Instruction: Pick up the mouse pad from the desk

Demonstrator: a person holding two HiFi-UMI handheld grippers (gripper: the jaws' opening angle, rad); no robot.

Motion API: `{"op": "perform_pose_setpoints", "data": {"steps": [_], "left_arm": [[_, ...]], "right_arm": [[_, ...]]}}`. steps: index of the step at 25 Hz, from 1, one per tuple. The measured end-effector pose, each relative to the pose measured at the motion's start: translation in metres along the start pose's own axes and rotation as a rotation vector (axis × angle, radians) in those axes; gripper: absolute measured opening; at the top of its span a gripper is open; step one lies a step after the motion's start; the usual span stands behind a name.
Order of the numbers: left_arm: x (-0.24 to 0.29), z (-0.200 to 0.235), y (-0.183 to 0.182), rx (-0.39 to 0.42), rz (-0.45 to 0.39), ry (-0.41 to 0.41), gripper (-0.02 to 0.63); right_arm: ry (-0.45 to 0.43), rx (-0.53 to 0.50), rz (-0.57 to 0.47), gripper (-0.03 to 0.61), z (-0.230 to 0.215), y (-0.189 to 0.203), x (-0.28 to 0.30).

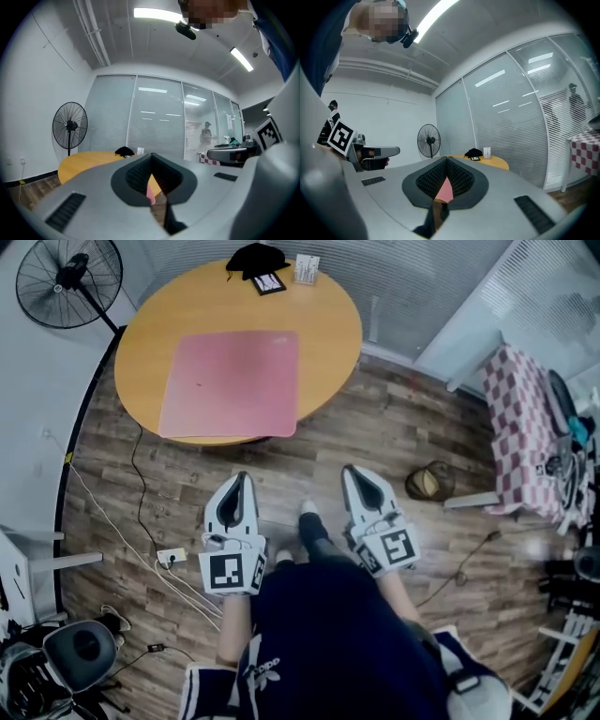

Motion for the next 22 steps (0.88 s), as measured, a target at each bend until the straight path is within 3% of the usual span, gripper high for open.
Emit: {"op": "perform_pose_setpoints", "data": {"steps": [11, 22], "left_arm": [[0.078, 0.018, -0.019, -0.003, -0.039, -0.129, 0.003], [0.096, 0.048, -0.008, -0.032, -0.007, -0.171, 0.004]], "right_arm": [[-0.131, -0.062, 0.028, 0.003, -0.061, -0.018, 0.084], [-0.123, -0.034, 0.092, 0.003, -0.069, -0.001, 0.119]]}}
Point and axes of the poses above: the fingertips, and each gripper's own axes: x forward along the fingers, z to its left, y out of its underside, the point moved 1 cm from there along -x, backward along the fingers, and after that the axes turned 4 degrees about x, right-handed, at the moved point
